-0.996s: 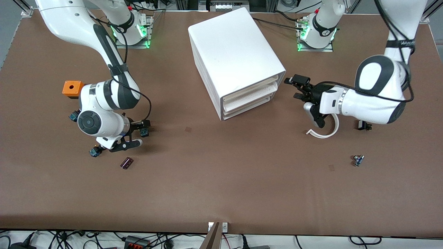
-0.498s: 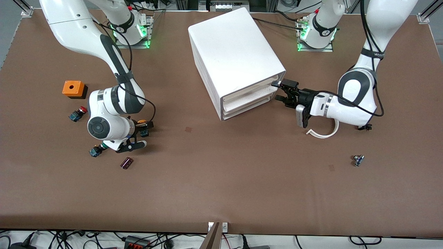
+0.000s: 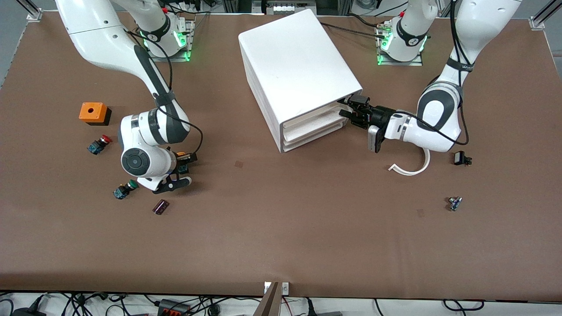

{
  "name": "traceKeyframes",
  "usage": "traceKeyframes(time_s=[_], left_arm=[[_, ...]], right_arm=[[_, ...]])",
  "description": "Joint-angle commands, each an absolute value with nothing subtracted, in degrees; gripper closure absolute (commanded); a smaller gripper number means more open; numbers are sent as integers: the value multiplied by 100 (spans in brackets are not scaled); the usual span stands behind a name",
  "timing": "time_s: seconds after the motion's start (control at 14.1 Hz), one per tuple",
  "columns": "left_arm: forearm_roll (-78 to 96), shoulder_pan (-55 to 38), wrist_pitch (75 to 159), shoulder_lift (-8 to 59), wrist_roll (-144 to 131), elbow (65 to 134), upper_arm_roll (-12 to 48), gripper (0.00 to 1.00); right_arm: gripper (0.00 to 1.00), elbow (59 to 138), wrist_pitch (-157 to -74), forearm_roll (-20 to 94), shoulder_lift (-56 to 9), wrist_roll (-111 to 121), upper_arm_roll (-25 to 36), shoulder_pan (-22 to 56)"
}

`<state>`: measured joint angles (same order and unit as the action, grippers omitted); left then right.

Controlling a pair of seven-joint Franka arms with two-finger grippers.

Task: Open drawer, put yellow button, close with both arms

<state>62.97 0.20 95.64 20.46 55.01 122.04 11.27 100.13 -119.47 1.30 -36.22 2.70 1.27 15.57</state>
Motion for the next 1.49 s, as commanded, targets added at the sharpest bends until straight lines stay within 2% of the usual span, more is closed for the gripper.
traceKeyframes(time_s=[0.0, 0.14, 0.21, 0.57, 0.78, 0.85, 1.21, 1.28, 1.35, 1.42], left_arm=[[6434, 35, 9650, 1890, 5678, 12349, 1187, 87], [6407, 44, 9729, 1898, 5608, 12218, 1178, 96], [6372, 44, 9764, 1959, 5581, 12147, 1160, 96], [6172, 79, 9773, 2679, 5572, 11138, 1055, 96], [5574, 79, 9756, 3014, 5380, 10312, 958, 96], [5398, 79, 9738, 3093, 5301, 10092, 888, 95], [4817, 157, 9738, 3331, 5238, 9379, 870, 86], [4712, 193, 9738, 3366, 5247, 9274, 870, 76], [4694, 237, 9738, 3384, 5273, 9255, 870, 14], [4676, 324, 9730, 3340, 5239, 9237, 870, 0]], right_arm=[[7, 10011, -12006, 62, -3682, 264, 158, 1617], [13, 10011, -12006, 62, -3718, 255, 158, 1600], [17, 10011, -12006, 62, -3735, 246, 158, 1608], [47, 10019, -11997, 88, -3753, 237, 158, 1600], [76, 10002, -11980, 88, -3744, 246, 158, 1608], [83, 9985, -11936, 105, -3709, 246, 158, 1600], [89, 9634, -11594, 158, -3183, 290, 149, 1652], [89, 9380, -11462, 158, -3121, 290, 149, 1678], [89, 9126, -11330, 150, -3085, 334, 141, 1696], [89, 8879, -11190, 167, -3050, 325, 115, 1740]])
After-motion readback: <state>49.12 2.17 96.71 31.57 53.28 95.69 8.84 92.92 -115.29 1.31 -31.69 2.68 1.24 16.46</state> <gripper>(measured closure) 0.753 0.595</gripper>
